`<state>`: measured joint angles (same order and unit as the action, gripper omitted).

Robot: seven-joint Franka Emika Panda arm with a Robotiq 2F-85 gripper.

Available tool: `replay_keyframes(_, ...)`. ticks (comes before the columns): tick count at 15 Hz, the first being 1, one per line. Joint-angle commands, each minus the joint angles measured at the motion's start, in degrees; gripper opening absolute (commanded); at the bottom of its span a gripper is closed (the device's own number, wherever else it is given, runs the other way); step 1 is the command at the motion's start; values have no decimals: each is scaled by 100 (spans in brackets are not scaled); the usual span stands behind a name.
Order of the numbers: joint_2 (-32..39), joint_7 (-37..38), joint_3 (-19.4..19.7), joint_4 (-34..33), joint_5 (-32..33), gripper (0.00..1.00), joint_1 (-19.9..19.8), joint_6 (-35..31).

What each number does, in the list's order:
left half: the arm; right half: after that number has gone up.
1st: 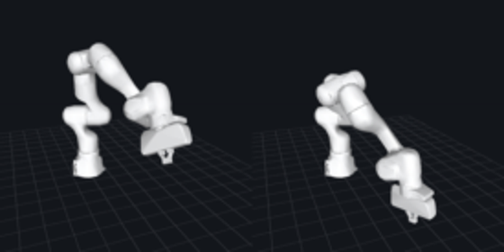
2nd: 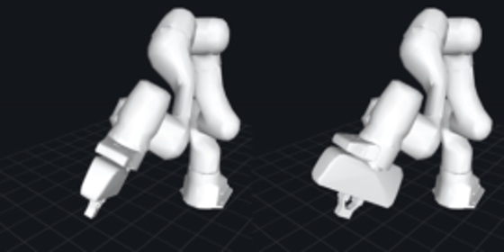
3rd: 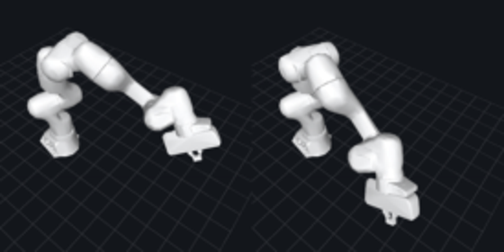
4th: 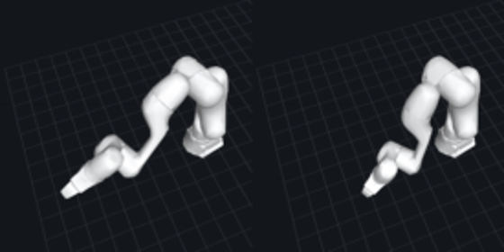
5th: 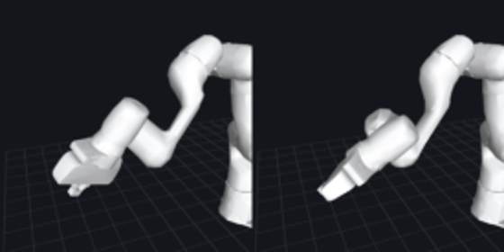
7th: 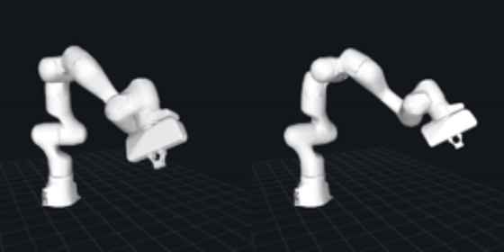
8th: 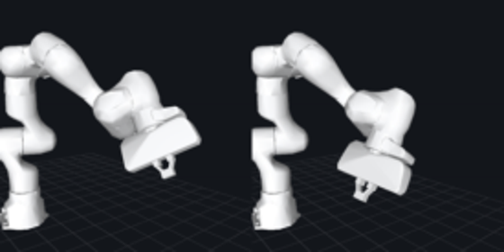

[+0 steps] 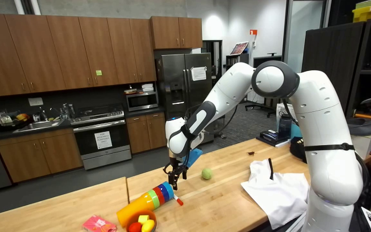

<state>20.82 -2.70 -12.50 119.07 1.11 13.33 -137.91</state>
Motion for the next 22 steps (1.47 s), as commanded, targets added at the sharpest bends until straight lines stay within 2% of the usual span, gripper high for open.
replay_keyframes(1,147,-26,-45,-105,-143,100,-9,196)
replay_keyframes(5,233,-11,-49,-57,-131,100,15,286)
replay_keyframes(8,315,-260,-92,-88,-122,100,-35,296)
replay_keyframes(13,443,-176,19,-173,306,100,104,198)
replay_keyframes(22,793,577,168,-433,568,100,438,65)
